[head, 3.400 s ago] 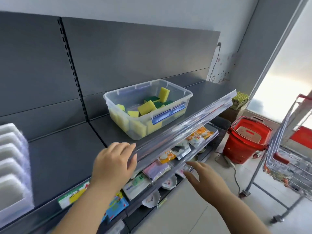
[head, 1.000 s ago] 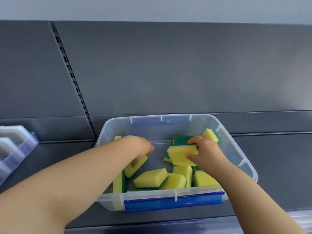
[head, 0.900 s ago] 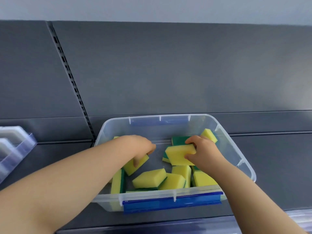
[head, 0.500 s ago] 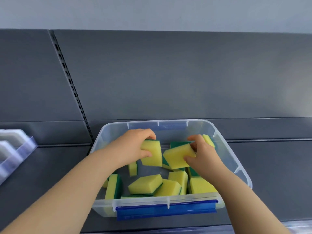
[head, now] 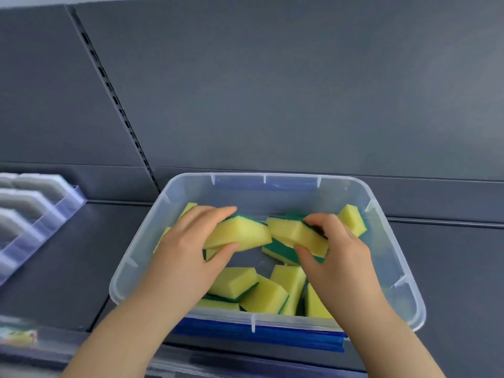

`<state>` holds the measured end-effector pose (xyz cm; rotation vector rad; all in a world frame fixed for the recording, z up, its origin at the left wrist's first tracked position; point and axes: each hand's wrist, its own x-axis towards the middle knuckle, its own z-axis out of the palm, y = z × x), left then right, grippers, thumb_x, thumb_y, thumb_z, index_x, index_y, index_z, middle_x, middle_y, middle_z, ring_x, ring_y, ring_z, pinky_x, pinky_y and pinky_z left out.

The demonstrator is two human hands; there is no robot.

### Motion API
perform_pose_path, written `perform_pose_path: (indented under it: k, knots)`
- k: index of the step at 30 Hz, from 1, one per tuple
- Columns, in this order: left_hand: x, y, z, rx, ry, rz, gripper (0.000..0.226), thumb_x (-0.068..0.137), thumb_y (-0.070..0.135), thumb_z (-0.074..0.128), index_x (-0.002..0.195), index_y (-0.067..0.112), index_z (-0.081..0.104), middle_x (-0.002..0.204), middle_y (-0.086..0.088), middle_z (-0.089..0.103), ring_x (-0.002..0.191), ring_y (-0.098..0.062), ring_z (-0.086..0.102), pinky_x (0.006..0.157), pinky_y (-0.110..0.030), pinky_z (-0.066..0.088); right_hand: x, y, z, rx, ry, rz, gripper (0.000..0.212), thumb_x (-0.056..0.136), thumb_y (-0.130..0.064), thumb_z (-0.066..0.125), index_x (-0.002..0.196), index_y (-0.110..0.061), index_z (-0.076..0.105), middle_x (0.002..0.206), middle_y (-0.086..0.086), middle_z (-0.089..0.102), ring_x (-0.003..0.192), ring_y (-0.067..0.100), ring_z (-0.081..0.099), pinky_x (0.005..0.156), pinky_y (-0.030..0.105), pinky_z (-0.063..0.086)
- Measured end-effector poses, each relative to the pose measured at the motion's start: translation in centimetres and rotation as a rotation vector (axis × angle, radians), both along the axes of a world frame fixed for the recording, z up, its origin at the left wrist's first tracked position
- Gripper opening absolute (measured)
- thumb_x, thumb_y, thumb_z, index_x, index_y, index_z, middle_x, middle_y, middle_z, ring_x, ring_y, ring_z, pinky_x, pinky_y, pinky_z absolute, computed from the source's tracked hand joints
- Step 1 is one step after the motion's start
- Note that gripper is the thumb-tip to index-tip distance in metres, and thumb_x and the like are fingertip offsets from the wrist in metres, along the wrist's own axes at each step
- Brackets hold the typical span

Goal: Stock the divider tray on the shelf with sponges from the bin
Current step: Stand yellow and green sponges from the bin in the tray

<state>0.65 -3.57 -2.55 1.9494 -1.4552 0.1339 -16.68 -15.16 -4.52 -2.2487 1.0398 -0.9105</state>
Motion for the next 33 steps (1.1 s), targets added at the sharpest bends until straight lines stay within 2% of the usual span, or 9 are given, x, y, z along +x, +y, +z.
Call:
perform_pose_path:
  k: [4, 7, 10, 13, 15, 21, 25, 30, 33]
  knots:
    - [-0.2, 2.2, 0.9, -0.078, -0.012, 0.079, 0.045, 0.072, 0.026, 0.068, 0.116, 0.022, 0.062, 0.110, 0.010, 0.058, 0.100, 0.002, 0.049, 0.087, 0.000, 0.029, 0.0, 0.6, 0.4, -0.025, -0.121, -0.010, 0.041, 0.074, -0.008, 0.073, 0.097, -0.033, 0.050, 0.088, -0.015, 0.056, 0.081, -0.004, 0.047, 0.074, -0.005, 0.031]
    - [0.4, 4.9, 1.9, -0.126, -0.068, 0.111, 0.043, 0.073, 0.026, 0.069, 0.116, 0.021, 0.062, 0.107, 0.016, 0.053, 0.102, 0.015, 0.043, 0.088, 0.000, 0.028, 0.9, 2.6, 1.7, -0.025, -0.212, 0.006, 0.049, 0.072, -0.010, 0.076, 0.088, -0.043, 0.044, 0.084, -0.026, 0.054, 0.085, -0.015, 0.049, 0.072, -0.003, 0.033]
    - [1.5, 8.4, 2.4, -0.148, -0.058, 0.137, 0.043, 0.076, 0.034, 0.066, 0.115, 0.019, 0.062, 0.106, 0.013, 0.054, 0.102, 0.020, 0.039, 0.086, 0.002, 0.028, 2.8, 5.8, 2.5, -0.009, -0.262, 0.070, 0.048, 0.070, -0.014, 0.077, 0.085, -0.044, 0.043, 0.084, -0.028, 0.054, 0.085, -0.018, 0.050, 0.068, -0.004, 0.035]
    - [3.5, 12.9, 2.4, -0.165, -0.024, 0.179, 0.043, 0.079, 0.041, 0.058, 0.117, 0.021, 0.060, 0.108, 0.013, 0.055, 0.098, 0.013, 0.045, 0.080, 0.002, 0.031, 5.9, 10.0, 2.5, -0.012, -0.248, 0.158, 0.047, 0.069, -0.020, 0.078, 0.088, -0.045, 0.042, 0.086, -0.028, 0.054, 0.088, -0.011, 0.053, 0.067, 0.003, 0.040]
    - [5.5, 16.7, 2.2, -0.162, -0.047, 0.213, 0.043, 0.079, 0.041, 0.057, 0.117, 0.020, 0.060, 0.107, 0.011, 0.056, 0.096, 0.006, 0.048, 0.083, 0.001, 0.030, 8.4, 13.4, 2.4, -0.016, -0.251, 0.200, 0.047, 0.069, -0.021, 0.078, 0.088, -0.046, 0.043, 0.086, -0.027, 0.056, 0.090, -0.008, 0.053, 0.070, 0.001, 0.038]
    - [12.8, 31.7, 0.5, -0.188, 0.003, 0.282, 0.043, 0.075, 0.038, 0.066, 0.115, 0.024, 0.060, 0.105, 0.015, 0.057, 0.101, 0.017, 0.044, 0.084, 0.000, 0.031, 17.3, 26.7, 2.1, -0.083, -0.233, 0.330, 0.058, 0.072, -0.023, 0.074, 0.094, -0.061, 0.037, 0.090, -0.027, 0.056, 0.086, -0.001, 0.054, 0.071, 0.005, 0.039]
    - [16.5, 39.9, -0.7, -0.170, 0.027, 0.349, 0.044, 0.071, 0.030, 0.069, 0.112, 0.017, 0.063, 0.103, 0.012, 0.058, 0.098, 0.015, 0.046, 0.079, 0.000, 0.033, 22.0, 33.6, 1.6, -0.084, -0.201, 0.443, 0.051, 0.075, -0.017, 0.074, 0.092, -0.053, 0.041, 0.091, -0.027, 0.054, 0.091, -0.009, 0.051, 0.072, -0.001, 0.036]
    - [21.1, 47.1, -0.4, -0.179, 0.039, 0.441, 0.043, 0.070, 0.024, 0.075, 0.111, 0.017, 0.064, 0.103, 0.013, 0.057, 0.099, 0.023, 0.042, 0.082, 0.004, 0.029, 27.4, 38.9, 2.4, 0.011, -0.200, 0.477, 0.043, 0.075, -0.016, 0.073, 0.087, -0.045, 0.043, 0.090, -0.023, 0.056, 0.090, -0.007, 0.052, 0.066, -0.002, 0.036]
    - [24.0, 48.9, 0.0, -0.181, 0.003, 0.434, 0.043, 0.071, 0.025, 0.072, 0.111, 0.014, 0.064, 0.103, 0.011, 0.057, 0.095, 0.011, 0.047, 0.080, 0.002, 0.032, 30.2, 40.1, 3.0, 0.016, -0.176, 0.474, 0.040, 0.076, -0.020, 0.071, 0.088, -0.046, 0.043, 0.091, -0.025, 0.056, 0.093, -0.010, 0.052, 0.071, -0.002, 0.036]
